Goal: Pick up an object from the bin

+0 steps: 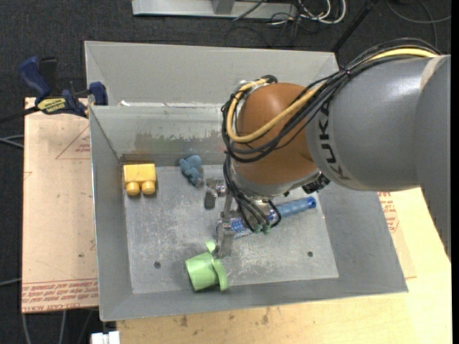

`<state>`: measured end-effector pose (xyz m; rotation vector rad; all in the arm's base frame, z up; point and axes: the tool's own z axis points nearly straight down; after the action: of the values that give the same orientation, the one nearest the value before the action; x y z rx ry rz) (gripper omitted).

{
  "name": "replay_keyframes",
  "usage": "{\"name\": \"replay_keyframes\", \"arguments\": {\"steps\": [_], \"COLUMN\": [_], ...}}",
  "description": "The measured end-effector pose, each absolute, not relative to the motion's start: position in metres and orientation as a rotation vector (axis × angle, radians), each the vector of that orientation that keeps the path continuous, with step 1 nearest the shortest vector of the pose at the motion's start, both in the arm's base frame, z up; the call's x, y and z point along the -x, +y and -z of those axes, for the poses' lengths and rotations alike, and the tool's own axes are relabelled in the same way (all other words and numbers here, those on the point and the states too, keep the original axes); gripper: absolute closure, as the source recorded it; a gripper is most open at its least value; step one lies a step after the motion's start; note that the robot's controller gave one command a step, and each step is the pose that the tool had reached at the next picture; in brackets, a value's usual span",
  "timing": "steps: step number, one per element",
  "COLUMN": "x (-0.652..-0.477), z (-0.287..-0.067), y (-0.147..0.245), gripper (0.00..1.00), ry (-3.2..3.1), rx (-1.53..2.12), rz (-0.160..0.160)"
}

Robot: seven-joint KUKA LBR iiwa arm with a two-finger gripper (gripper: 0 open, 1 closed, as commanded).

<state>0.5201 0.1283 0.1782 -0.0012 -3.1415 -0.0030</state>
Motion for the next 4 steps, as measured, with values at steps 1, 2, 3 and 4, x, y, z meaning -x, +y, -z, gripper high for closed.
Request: {"name": "replay_keyframes", "arguments": {"steps": [1,2,3,4], "x": [-0.501,-0.521,-0.522,-0.514], "z": [-0.111,-0.068,-0.07,-0.284], "y": [0.117,0.14,0.14,0.156], "gripper": [0.0,0.0,1.0,1.0], "ry": [-3.127,-3.099,-3.1,-2.969], "rx": [-0.329,-0.522,-0.519,-1.062], "rz": [0.003,0.003,0.003,0.001]}}
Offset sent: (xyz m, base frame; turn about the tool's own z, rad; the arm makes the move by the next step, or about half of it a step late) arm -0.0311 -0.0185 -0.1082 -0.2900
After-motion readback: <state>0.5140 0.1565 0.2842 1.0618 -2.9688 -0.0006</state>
